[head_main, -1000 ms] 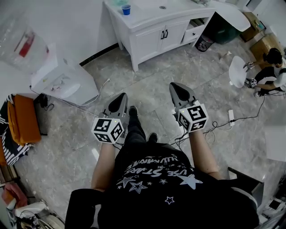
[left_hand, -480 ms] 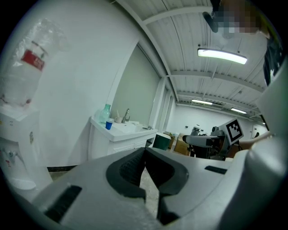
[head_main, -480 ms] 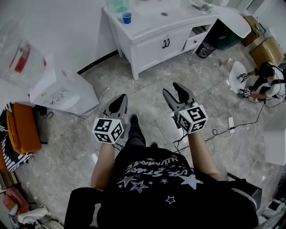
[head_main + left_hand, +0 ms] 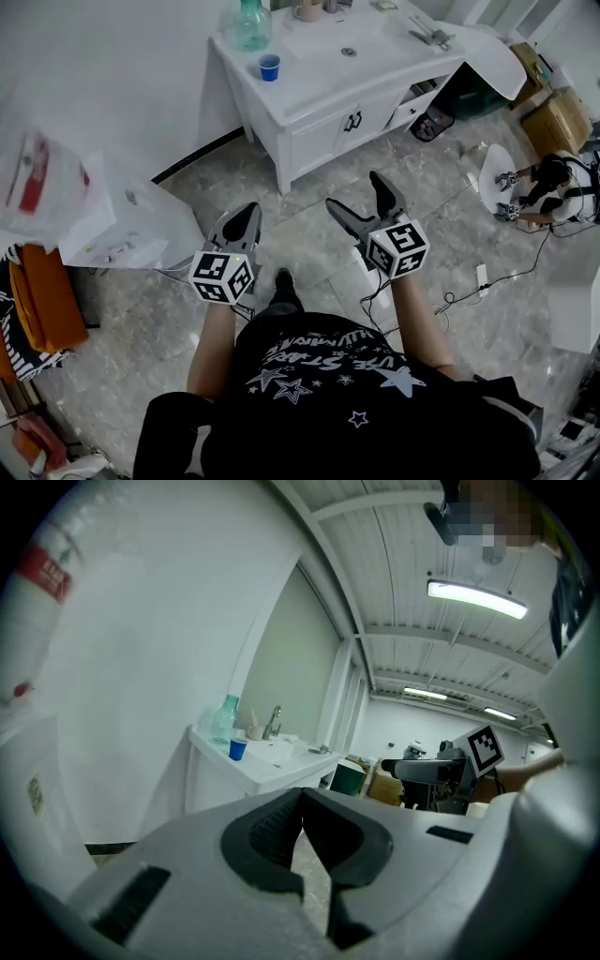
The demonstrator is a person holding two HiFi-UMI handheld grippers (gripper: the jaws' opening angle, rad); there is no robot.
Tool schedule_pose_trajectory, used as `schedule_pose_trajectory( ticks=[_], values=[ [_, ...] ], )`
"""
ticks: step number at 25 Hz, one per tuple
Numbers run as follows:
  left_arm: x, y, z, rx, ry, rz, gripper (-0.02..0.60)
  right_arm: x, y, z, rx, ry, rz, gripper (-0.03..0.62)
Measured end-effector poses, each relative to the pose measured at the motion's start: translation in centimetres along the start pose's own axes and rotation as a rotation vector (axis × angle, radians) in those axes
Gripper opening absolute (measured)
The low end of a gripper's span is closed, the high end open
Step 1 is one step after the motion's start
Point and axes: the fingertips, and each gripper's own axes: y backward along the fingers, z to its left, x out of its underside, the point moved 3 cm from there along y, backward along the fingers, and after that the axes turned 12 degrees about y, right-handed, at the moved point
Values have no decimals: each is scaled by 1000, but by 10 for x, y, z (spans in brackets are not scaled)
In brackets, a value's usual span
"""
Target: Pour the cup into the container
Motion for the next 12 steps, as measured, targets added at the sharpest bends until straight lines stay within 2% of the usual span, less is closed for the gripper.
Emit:
schedule_pose_trajectory(
  ticks=[12],
  values=[
    [-53, -51, 95, 25, 14, 14, 12, -21, -107, -19, 48, -2, 34, 464]
  ],
)
